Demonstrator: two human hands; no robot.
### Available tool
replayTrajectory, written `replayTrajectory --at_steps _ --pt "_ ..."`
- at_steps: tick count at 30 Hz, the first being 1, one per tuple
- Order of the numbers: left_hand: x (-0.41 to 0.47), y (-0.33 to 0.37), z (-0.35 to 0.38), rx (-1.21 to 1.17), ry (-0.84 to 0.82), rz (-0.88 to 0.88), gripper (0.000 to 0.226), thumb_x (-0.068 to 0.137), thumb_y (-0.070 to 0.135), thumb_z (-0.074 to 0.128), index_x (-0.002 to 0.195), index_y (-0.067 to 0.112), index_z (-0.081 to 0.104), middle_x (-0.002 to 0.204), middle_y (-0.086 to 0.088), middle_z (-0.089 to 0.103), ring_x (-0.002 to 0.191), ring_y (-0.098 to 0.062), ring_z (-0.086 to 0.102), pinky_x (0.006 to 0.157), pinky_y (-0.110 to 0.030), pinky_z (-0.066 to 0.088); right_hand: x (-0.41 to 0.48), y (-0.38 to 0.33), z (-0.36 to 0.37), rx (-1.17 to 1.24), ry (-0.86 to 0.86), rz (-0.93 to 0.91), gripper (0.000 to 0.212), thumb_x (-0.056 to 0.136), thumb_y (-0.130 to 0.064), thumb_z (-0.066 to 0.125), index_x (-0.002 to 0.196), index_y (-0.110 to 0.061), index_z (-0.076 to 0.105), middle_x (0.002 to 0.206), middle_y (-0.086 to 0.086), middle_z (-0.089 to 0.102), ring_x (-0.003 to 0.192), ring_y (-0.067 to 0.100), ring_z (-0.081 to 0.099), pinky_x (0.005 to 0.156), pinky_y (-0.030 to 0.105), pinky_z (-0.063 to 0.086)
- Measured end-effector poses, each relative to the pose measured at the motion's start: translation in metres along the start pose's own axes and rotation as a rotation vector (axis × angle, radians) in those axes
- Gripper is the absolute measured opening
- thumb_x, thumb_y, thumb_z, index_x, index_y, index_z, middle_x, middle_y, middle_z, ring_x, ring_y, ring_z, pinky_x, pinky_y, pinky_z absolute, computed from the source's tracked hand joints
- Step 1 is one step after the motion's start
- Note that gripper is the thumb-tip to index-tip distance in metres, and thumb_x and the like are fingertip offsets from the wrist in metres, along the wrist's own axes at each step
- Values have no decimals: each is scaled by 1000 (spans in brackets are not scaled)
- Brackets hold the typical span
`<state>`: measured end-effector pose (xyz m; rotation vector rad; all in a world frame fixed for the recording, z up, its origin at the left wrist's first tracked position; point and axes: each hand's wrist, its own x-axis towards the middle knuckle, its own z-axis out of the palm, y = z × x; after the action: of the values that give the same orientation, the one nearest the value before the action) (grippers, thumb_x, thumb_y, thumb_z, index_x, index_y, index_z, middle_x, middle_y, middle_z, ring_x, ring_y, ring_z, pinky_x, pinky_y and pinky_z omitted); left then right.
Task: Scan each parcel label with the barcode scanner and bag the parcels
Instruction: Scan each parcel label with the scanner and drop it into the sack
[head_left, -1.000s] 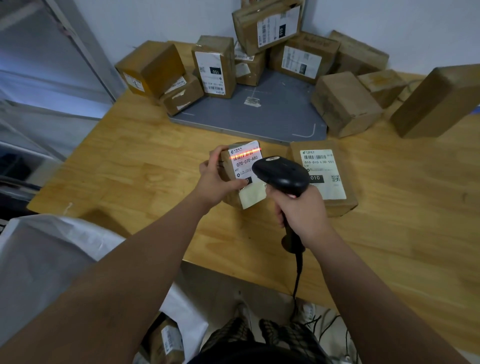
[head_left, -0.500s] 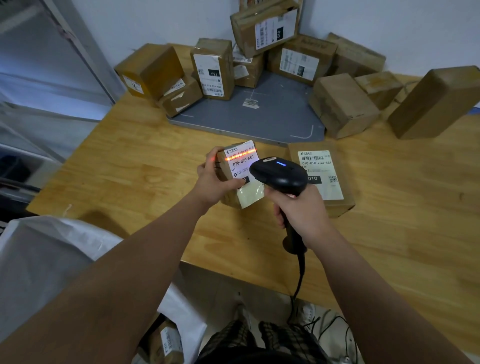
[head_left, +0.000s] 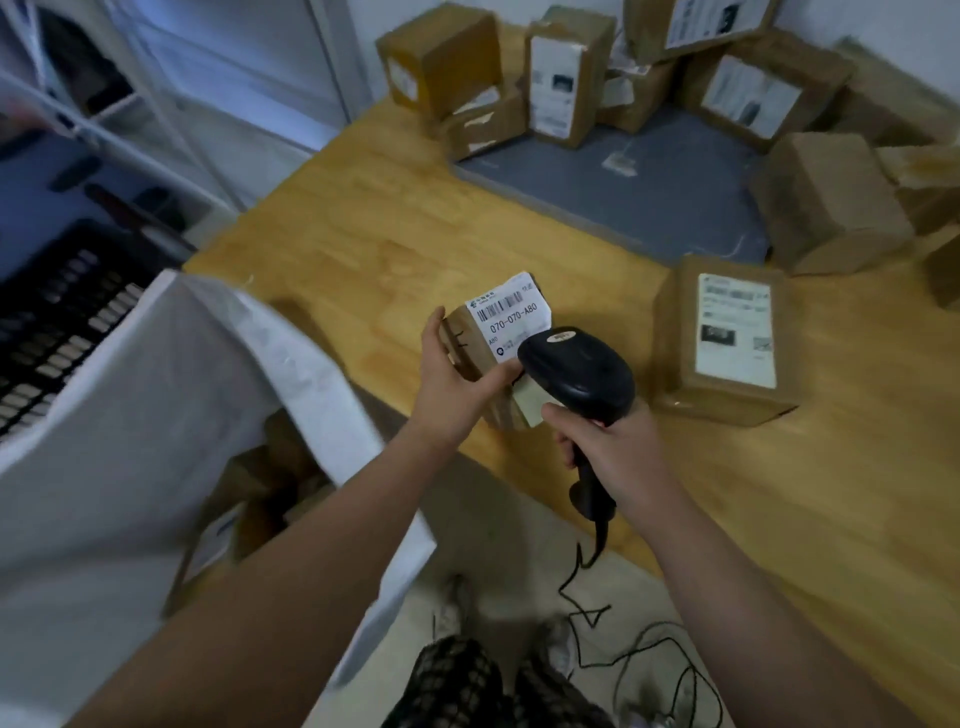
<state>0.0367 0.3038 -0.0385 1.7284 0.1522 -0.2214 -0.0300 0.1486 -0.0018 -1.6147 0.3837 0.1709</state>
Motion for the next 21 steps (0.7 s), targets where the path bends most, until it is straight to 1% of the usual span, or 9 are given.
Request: replayTrajectory --at_steps 2,5,7,9,12,14,16,18,21 --pt "-29 -15 -20 -23 66 13 96 82 26 76 151 27 10 131 10 46 115 -5 54 84 -10 49 -14 15 22 9 -18 10 25 84 -10 71 62 -9 60 49 2 52 46 12 51 51 20 45" --pt "-73 -44 -60 7 137 44 92 74 44 78 143 45 16 135 14 45 123 -9 52 99 -33 50 -36 38 60 36 -54 35 26 85 -6 70 62 -9 59 48 1 51 45 11 50 51 19 43" --pt "-97 -64 -94 27 166 33 86 68 54 76 132 60 19 135 20 42 126 -7 48 102 -37 47 -48 52 92 48 -67 67 29 85 -5 69 59 -10 58 47 1 50 45 11 50 50 19 42" --pt "-114 -86 -132 60 194 13 87 68 54 78 134 57 22 141 13 41 130 -5 43 105 -39 45 -57 65 126 44 -52 91 33 85 -5 69 55 -10 56 47 2 49 45 11 48 50 20 42" --pt "-122 -120 -197 275 257 -75 96 68 44 83 144 39 24 144 6 32 131 -5 34 113 -35 32 -65 82 178 13 -10 116 31 85 -5 69 57 -7 55 50 5 50 44 9 48 49 18 41" --pt "-123 -143 -237 437 296 -219 104 69 36 84 150 32 20 145 -5 28 132 -16 32 112 -35 29 -71 93 207 -33 -35 145 28 85 -8 69 61 -8 56 49 1 52 46 9 51 52 20 42" --pt "-116 -160 -265 534 277 -342 108 69 34 84 151 33 14 146 -11 25 135 -30 30 113 -45 30 -76 106 227 -97 -62 188 25 85 -9 69 64 -13 55 45 -7 53 48 8 53 55 24 42" --pt "-100 -174 -279 578 223 -410 108 71 32 82 150 38 9 147 -9 22 136 -34 28 111 -53 32 -77 119 241 -157 -73 204 24 84 -10 70 66 -14 55 47 -8 53 52 10 54 57 26 43" --pt "-59 -184 -280 772 115 -404 105 74 40 77 150 39 5 150 -11 19 137 -36 26 111 -54 30 -67 130 256 -295 -76 166 18 80 -13 73 73 -18 57 59 -7 56 61 8 56 56 21 41"
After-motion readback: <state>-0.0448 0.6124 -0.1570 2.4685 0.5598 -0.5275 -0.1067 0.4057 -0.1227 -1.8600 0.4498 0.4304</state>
